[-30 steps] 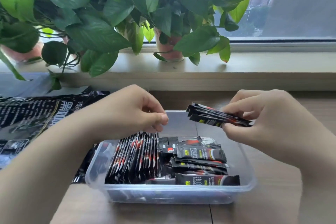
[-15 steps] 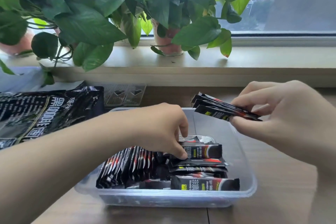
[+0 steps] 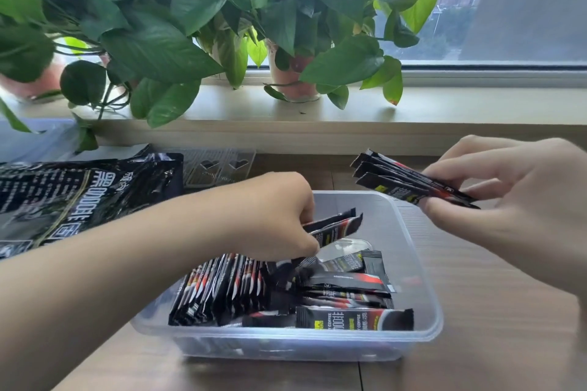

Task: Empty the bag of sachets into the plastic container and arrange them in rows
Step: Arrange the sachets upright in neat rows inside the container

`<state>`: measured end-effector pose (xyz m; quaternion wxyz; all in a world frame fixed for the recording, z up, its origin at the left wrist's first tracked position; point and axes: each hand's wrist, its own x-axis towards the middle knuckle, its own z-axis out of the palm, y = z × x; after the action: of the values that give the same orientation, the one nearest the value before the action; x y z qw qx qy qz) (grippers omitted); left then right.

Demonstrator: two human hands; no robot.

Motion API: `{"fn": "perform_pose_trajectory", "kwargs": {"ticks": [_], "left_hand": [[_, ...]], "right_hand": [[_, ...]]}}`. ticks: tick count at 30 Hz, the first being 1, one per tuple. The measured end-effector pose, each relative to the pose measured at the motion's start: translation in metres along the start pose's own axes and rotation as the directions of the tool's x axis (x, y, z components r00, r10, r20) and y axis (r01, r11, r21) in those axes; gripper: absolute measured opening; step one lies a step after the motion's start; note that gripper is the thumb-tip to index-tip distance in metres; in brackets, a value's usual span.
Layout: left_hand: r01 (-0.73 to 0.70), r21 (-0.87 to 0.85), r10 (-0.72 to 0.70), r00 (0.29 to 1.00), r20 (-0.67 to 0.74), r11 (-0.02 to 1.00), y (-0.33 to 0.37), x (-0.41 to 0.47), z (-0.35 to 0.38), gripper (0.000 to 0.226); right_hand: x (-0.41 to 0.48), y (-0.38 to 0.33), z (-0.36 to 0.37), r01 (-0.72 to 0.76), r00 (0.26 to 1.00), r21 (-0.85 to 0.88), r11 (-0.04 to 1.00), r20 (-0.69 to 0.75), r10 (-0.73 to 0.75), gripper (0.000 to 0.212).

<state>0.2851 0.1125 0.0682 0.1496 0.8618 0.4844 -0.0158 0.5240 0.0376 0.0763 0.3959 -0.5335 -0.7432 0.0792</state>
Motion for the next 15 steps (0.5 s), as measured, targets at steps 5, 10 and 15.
{"fn": "perform_pose_trajectory", "kwargs": {"ticks": [5,10,15], "left_hand": [[0.138,-0.13,-0.138,0.99,0.008,0.982,0.007,-0.006,-0.006,0.037],[0.234,-0.223,-0.178,0.953,0.244,0.946,0.032,-0.006,0.002,0.041],[0.334,-0.359,-0.152,0.88,0.451,0.871,0.051,0.006,0.009,0.042]], "right_hand": [[-0.002,0.0,-0.003,0.012,1.0,0.013,1.0,-0.009,-0.012,0.022],[-0.001,-0.001,-0.003,0.011,1.0,0.008,1.0,-0.009,-0.011,0.023],[-0.001,-0.002,-0.003,0.012,1.0,0.011,1.0,-0.009,-0.012,0.022]]}}
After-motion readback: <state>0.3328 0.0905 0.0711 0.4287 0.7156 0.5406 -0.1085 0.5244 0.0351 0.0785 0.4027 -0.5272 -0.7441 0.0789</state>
